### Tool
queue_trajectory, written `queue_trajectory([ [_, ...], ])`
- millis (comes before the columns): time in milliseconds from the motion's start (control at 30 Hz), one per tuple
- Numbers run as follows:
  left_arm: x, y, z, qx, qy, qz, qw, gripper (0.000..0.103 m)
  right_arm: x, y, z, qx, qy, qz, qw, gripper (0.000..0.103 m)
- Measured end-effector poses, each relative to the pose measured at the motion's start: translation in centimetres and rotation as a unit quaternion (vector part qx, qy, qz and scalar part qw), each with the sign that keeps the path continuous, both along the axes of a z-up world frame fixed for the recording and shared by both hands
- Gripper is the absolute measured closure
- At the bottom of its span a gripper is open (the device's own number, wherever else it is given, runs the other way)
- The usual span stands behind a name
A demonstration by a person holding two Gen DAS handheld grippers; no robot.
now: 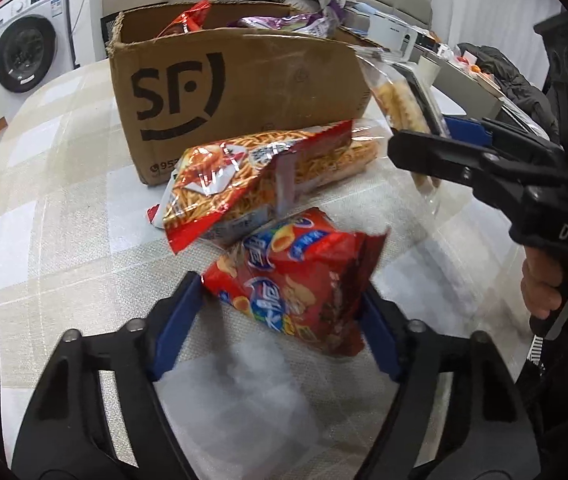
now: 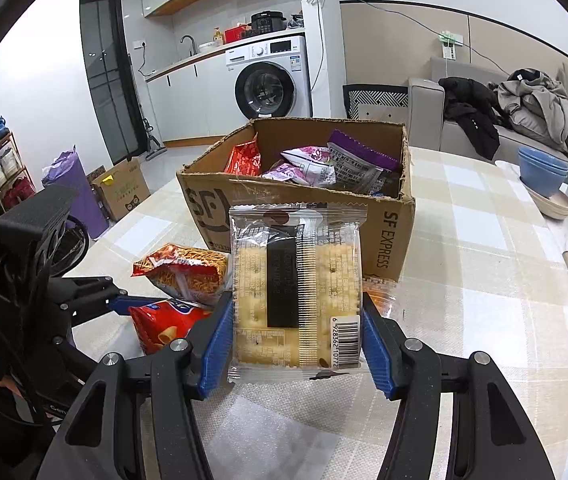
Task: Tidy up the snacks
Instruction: 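Grasp the red cookie pack with the left gripper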
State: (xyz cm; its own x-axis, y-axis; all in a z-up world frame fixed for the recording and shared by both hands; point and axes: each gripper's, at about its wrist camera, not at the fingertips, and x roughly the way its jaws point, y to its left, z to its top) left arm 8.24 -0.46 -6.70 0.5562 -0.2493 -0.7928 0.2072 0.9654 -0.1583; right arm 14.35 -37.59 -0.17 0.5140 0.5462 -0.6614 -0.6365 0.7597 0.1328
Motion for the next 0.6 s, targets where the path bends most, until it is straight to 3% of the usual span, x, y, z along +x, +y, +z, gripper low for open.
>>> queue_trajectory([
  [133, -0.3, -0.4, 0.7, -0.007, -0.007, -0.005, 0.9999, 0.044, -0.1, -0.3, 0.2, 0.004, -0.004, -0.001, 1.000, 0.043],
  [467, -2.5, 0.6, 3.2, -0.040, -0.043, -0.013, 0.9982, 0.046, -0.7, -1.3, 1.0, 0.027, -0.024, -0.006, 0.999, 0.043],
  [600, -3.4, 1.3, 4.4, -0.037, -0.059, -0.005, 0.9976, 0.046, -0.9, -1.5, 1.4, 0.037, -0.031, -0.006, 0.999, 0.043],
])
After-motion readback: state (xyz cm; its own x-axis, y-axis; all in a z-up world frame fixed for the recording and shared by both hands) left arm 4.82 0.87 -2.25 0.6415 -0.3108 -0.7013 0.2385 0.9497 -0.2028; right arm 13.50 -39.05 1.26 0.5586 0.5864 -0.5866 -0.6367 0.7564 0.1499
